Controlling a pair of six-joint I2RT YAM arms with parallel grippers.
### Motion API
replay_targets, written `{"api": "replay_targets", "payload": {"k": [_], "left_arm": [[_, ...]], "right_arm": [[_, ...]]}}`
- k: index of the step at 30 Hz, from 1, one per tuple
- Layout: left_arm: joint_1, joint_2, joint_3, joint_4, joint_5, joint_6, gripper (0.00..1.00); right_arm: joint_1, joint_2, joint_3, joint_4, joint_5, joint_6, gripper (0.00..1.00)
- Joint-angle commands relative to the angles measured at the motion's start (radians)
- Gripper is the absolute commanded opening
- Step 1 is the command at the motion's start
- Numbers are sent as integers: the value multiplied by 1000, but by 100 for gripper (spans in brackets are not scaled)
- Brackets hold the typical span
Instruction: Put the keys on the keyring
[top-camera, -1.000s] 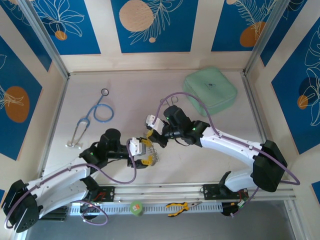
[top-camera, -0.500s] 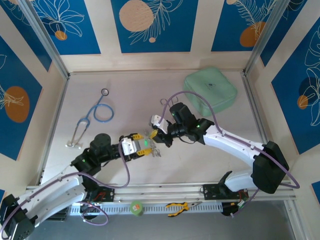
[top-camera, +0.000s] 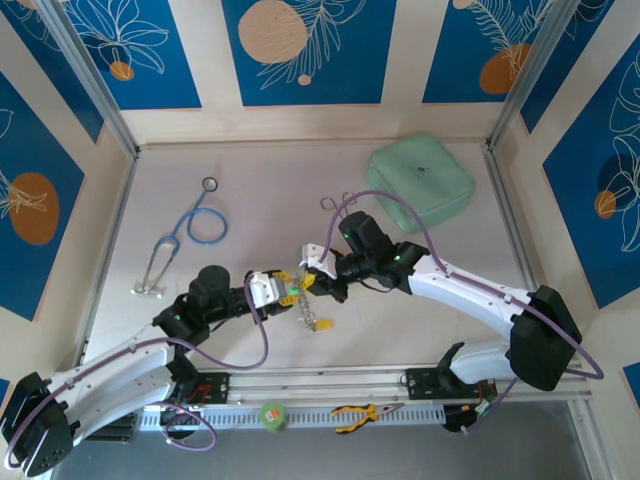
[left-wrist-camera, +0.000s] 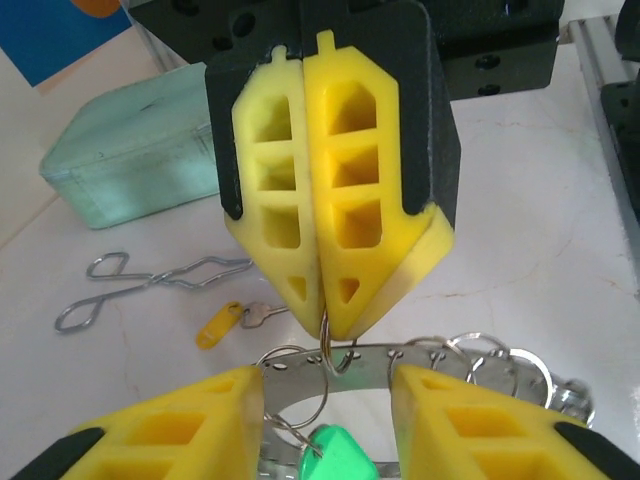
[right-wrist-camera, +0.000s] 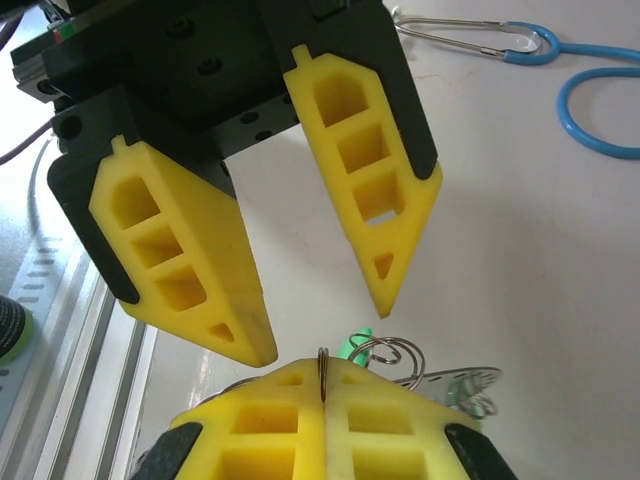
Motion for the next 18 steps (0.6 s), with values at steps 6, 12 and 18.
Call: {"api": "replay_targets", "payload": {"k": [6,12,18], "left_arm": [[4,27,-10,28,59,-12,26],[3,33,-10,43,79,-11,15],[3,17,-34,102,88,-25,0]], "right_arm": [[32,-16,-1,23,-41,-20,0],[43,-9,-3,40,-46,-16,0],[51,7,1,53,-43,-4,0]]}}
